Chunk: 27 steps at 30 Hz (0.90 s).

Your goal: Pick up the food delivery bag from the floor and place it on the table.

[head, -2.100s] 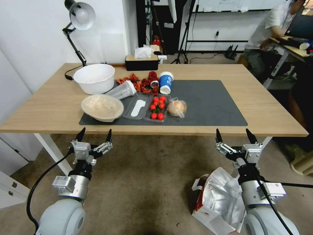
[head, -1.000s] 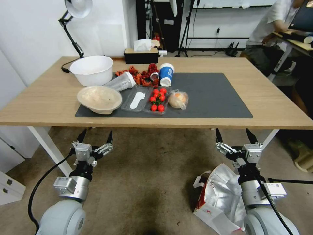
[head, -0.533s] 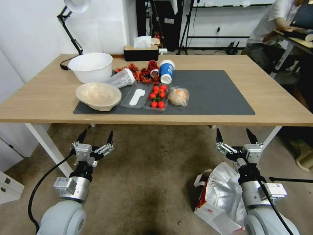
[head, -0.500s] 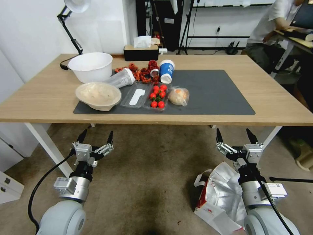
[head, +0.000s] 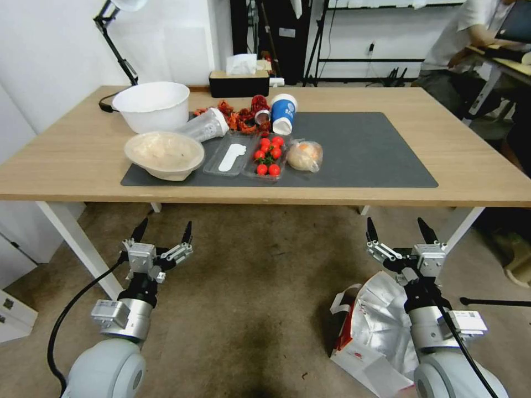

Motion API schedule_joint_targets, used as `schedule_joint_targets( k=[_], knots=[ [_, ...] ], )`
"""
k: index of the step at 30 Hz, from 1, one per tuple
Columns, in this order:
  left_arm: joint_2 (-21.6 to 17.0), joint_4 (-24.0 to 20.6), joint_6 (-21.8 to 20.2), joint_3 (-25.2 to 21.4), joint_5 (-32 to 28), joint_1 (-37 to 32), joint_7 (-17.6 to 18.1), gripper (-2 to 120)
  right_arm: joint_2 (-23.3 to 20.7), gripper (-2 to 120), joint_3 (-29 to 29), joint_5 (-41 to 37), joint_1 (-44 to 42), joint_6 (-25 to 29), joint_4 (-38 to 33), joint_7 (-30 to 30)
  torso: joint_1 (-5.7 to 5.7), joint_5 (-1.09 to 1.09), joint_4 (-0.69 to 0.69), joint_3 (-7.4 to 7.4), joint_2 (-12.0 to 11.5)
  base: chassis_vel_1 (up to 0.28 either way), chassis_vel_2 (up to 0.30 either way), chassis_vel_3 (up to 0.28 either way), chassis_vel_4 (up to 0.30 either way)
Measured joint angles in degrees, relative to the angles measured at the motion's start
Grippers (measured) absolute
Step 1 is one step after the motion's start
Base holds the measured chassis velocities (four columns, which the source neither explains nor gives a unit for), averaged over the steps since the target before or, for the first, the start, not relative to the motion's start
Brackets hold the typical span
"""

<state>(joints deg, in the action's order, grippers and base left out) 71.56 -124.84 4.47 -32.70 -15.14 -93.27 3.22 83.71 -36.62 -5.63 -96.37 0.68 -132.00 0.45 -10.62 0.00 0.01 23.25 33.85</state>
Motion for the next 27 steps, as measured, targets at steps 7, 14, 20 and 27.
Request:
schedule_joint_targets(
  k=[7, 14, 20, 27],
  knots=[
    [0.01, 0.71, 0.0, 0.14, -0.01, 0.33, -0.1, 99, 0.26, 100, 0.19, -0.08, 0.33, -0.15, 0.35, -0.17, 0.57, 0.0, 0.0, -0.99, -1.59, 0.0, 0.0, 0.0, 0.0],
    [0.05, 1.16, 0.09, 0.13, -0.01, 0.37, -0.17, 99, 0.21, 100, 0.17, -0.17, 0.63, -0.27, 0.78, -0.32, 1.17, 0.0, 0.0, -1.95, -3.12, 0.0, 0.0, 0.0, 0.0],
    [0.08, 1.16, 0.09, 0.12, -0.02, 0.51, -0.27, 99, -0.07, 100, 0.03, -0.43, 0.68, -0.39, 0.85, -0.32, 1.81, 0.0, 0.0, -2.92, -4.73, 0.0, 0.0, 0.0, 0.0],
    [0.21, 1.23, 0.16, 0.13, 0.06, 0.48, -0.4, 99, 0.08, 100, 0.09, -0.45, 0.67, -0.37, 0.88, -0.32, 2.39, 0.0, 0.0, -3.96, -6.35, 0.0, 0.0, 0.0, 0.0]
  ],
)
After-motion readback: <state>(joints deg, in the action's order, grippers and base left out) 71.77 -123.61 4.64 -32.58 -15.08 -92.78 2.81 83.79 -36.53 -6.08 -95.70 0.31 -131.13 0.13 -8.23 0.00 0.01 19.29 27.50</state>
